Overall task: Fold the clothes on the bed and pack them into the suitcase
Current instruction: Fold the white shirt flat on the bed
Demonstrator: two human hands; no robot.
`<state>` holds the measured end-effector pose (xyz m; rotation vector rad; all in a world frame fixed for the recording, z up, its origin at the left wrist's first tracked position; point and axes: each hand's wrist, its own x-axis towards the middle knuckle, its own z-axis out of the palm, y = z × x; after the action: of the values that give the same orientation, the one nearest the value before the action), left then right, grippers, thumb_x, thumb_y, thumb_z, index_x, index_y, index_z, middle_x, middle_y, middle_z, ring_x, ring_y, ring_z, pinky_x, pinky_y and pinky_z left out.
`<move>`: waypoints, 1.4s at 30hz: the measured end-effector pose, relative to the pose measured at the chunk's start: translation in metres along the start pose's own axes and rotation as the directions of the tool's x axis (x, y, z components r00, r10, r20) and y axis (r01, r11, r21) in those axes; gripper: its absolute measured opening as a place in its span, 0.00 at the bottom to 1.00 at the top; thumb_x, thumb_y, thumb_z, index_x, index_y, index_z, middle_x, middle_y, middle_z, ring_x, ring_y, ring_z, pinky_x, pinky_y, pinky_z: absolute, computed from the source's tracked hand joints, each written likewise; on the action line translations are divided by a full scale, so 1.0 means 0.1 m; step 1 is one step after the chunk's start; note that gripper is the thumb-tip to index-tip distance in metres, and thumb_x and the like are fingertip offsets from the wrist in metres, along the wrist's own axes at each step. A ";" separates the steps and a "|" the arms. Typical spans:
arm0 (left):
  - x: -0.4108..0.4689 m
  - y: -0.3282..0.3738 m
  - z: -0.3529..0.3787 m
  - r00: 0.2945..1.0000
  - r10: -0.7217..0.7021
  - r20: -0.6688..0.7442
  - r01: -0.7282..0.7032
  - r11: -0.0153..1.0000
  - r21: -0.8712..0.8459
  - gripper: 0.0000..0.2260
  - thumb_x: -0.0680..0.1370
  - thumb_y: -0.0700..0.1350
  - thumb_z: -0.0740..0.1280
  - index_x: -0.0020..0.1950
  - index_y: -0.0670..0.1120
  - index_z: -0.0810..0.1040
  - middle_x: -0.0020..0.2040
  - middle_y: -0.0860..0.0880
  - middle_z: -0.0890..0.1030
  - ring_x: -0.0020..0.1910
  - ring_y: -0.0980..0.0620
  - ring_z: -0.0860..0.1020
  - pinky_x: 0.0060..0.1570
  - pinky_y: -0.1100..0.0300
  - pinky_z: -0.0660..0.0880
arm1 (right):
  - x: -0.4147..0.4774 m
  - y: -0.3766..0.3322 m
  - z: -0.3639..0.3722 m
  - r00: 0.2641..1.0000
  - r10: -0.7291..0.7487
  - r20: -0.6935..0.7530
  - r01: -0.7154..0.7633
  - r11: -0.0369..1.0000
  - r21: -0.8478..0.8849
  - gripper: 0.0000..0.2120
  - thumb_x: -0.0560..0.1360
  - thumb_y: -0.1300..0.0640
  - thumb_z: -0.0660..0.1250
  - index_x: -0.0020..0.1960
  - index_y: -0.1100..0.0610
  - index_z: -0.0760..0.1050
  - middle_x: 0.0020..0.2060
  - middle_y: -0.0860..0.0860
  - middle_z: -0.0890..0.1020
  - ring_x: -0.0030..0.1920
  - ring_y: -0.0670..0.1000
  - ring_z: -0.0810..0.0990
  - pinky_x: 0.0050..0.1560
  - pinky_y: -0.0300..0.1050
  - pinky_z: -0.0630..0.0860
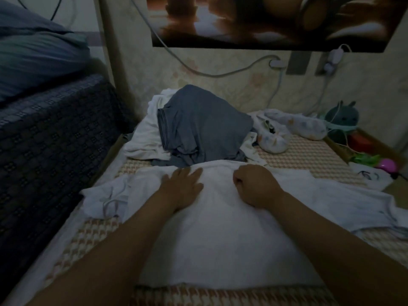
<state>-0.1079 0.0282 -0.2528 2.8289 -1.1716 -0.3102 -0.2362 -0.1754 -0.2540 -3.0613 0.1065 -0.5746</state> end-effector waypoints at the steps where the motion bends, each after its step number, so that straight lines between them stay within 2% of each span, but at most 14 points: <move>1: 0.01 0.07 0.01 0.996 -0.073 0.043 0.073 0.997 0.011 0.26 0.81 0.60 0.48 0.78 0.59 0.45 0.80 0.49 0.49 0.78 0.44 0.49 0.73 0.39 0.49 | -0.10 0.13 -0.06 1.000 0.002 0.016 -0.001 0.999 -0.034 0.08 0.74 0.60 0.62 0.40 0.57 0.78 0.38 0.53 0.79 0.38 0.54 0.76 0.39 0.47 0.72; 5: 0.04 0.48 -0.05 0.972 -0.130 -0.195 0.143 0.988 0.056 0.26 0.80 0.52 0.54 0.77 0.52 0.54 0.77 0.43 0.55 0.75 0.41 0.54 0.73 0.42 0.51 | -0.49 0.74 -0.27 0.990 0.113 0.086 -0.098 0.981 -0.167 0.13 0.76 0.53 0.58 0.50 0.54 0.81 0.47 0.52 0.80 0.46 0.53 0.77 0.48 0.48 0.72; 8: 0.09 1.01 -0.08 0.891 0.107 -0.441 -0.112 0.994 0.013 0.22 0.78 0.48 0.59 0.73 0.49 0.65 0.73 0.44 0.64 0.70 0.43 0.62 0.70 0.50 0.59 | -0.69 1.09 -0.28 0.888 0.353 0.295 -0.269 0.918 -0.290 0.26 0.81 0.46 0.43 0.74 0.50 0.65 0.71 0.53 0.69 0.67 0.55 0.69 0.69 0.52 0.63; 10: 0.15 1.38 -0.05 0.866 0.297 -0.403 -0.329 0.944 -0.011 0.20 0.80 0.49 0.58 0.72 0.50 0.67 0.73 0.47 0.65 0.71 0.45 0.63 0.69 0.51 0.61 | -0.75 1.20 -0.29 0.768 0.436 0.469 -0.387 0.900 -0.202 0.26 0.83 0.44 0.41 0.80 0.49 0.45 0.78 0.53 0.51 0.77 0.54 0.52 0.76 0.56 0.51; 12: 0.20 1.68 0.08 0.907 0.370 -0.201 -0.380 0.925 -0.016 0.24 0.81 0.56 0.55 0.77 0.53 0.58 0.78 0.49 0.57 0.76 0.47 0.55 0.73 0.47 0.54 | -0.79 1.27 -0.33 0.759 0.406 0.509 -0.442 0.895 -0.055 0.27 0.84 0.45 0.45 0.79 0.50 0.41 0.79 0.54 0.46 0.78 0.53 0.47 0.77 0.54 0.47; 15: 0.29 1.91 0.27 0.960 0.249 0.127 -0.255 0.966 0.037 0.30 0.80 0.65 0.49 0.79 0.58 0.44 0.80 0.49 0.41 0.78 0.45 0.41 0.74 0.40 0.42 | -0.89 1.41 -0.50 0.859 0.384 0.340 -0.431 0.899 0.073 0.25 0.84 0.52 0.49 0.79 0.54 0.48 0.78 0.55 0.52 0.78 0.53 0.53 0.76 0.47 0.49; 18: 0.23 2.14 0.25 0.965 0.257 -0.044 -0.253 0.965 0.071 0.28 0.79 0.61 0.53 0.77 0.53 0.55 0.79 0.44 0.52 0.77 0.43 0.51 0.73 0.42 0.51 | -1.07 1.70 -0.67 0.851 0.455 0.263 -0.472 0.882 0.002 0.24 0.83 0.55 0.53 0.78 0.55 0.56 0.77 0.53 0.60 0.75 0.54 0.60 0.74 0.43 0.54; 21: -0.01 2.54 0.24 0.870 0.359 -0.337 -0.376 0.927 0.017 0.23 0.76 0.63 0.58 0.66 0.51 0.69 0.65 0.47 0.70 0.63 0.47 0.67 0.60 0.50 0.65 | -1.33 1.94 -0.84 0.758 0.551 0.349 -0.567 0.821 -0.065 0.26 0.82 0.52 0.54 0.78 0.54 0.55 0.76 0.55 0.60 0.74 0.56 0.61 0.73 0.48 0.58; 24: -0.36 2.95 0.35 0.860 0.425 -0.283 -0.471 0.875 -0.115 0.30 0.67 0.76 0.58 0.53 0.52 0.68 0.50 0.50 0.69 0.48 0.50 0.69 0.45 0.53 0.68 | -1.58 2.00 -0.92 0.696 0.610 0.378 -0.571 0.790 -0.223 0.29 0.81 0.45 0.55 0.78 0.56 0.55 0.74 0.58 0.63 0.72 0.59 0.64 0.71 0.52 0.63; 28: -0.65 3.19 0.48 0.916 0.399 -0.042 -0.401 0.915 -0.040 0.41 0.63 0.77 0.63 0.66 0.51 0.64 0.57 0.46 0.69 0.55 0.44 0.69 0.52 0.49 0.70 | -1.65 1.93 -1.02 0.662 0.650 0.372 -0.618 0.755 -0.218 0.26 0.78 0.41 0.59 0.70 0.56 0.67 0.67 0.56 0.72 0.63 0.57 0.73 0.63 0.52 0.71; 32: -0.65 3.16 0.38 0.929 0.368 -0.049 -0.371 0.912 -0.178 0.18 0.72 0.55 0.68 0.56 0.49 0.70 0.55 0.44 0.73 0.54 0.44 0.73 0.52 0.52 0.72 | -1.51 1.71 -1.19 0.667 0.640 0.382 -0.686 0.727 -0.020 0.14 0.77 0.45 0.61 0.49 0.57 0.74 0.52 0.58 0.78 0.49 0.56 0.76 0.42 0.45 0.71; 34: -0.66 3.05 0.30 0.916 0.399 -0.046 -0.393 0.866 -0.309 0.11 0.73 0.52 0.65 0.51 0.47 0.72 0.52 0.44 0.77 0.50 0.45 0.76 0.49 0.54 0.74 | -1.39 1.58 -1.28 0.664 0.654 0.362 -0.717 0.694 0.062 0.17 0.77 0.46 0.61 0.53 0.60 0.75 0.55 0.60 0.78 0.51 0.57 0.77 0.43 0.44 0.71; 38: -0.76 2.80 0.06 0.959 0.249 -0.139 -0.270 0.639 -0.720 0.14 0.76 0.54 0.65 0.59 0.50 0.73 0.48 0.51 0.79 0.45 0.54 0.78 0.40 0.59 0.75 | -1.03 1.23 -1.52 0.566 0.723 0.396 -0.820 0.444 0.362 0.23 0.77 0.51 0.67 0.65 0.66 0.71 0.62 0.62 0.75 0.60 0.60 0.75 0.57 0.48 0.74; 42: -0.60 2.44 -0.09 0.975 -0.158 -0.158 -0.105 0.304 -0.947 0.15 0.78 0.47 0.58 0.65 0.50 0.68 0.56 0.46 0.78 0.50 0.45 0.79 0.50 0.44 0.80 | -0.77 0.81 -1.62 0.604 0.397 0.691 -0.690 -0.174 0.703 0.11 0.79 0.56 0.64 0.57 0.63 0.71 0.58 0.62 0.76 0.54 0.60 0.79 0.54 0.58 0.79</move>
<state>-0.3163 -0.1026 -0.2016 1.6944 -0.5226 -0.4697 -0.3717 -0.2524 -0.1336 -1.3724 0.7209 -0.0434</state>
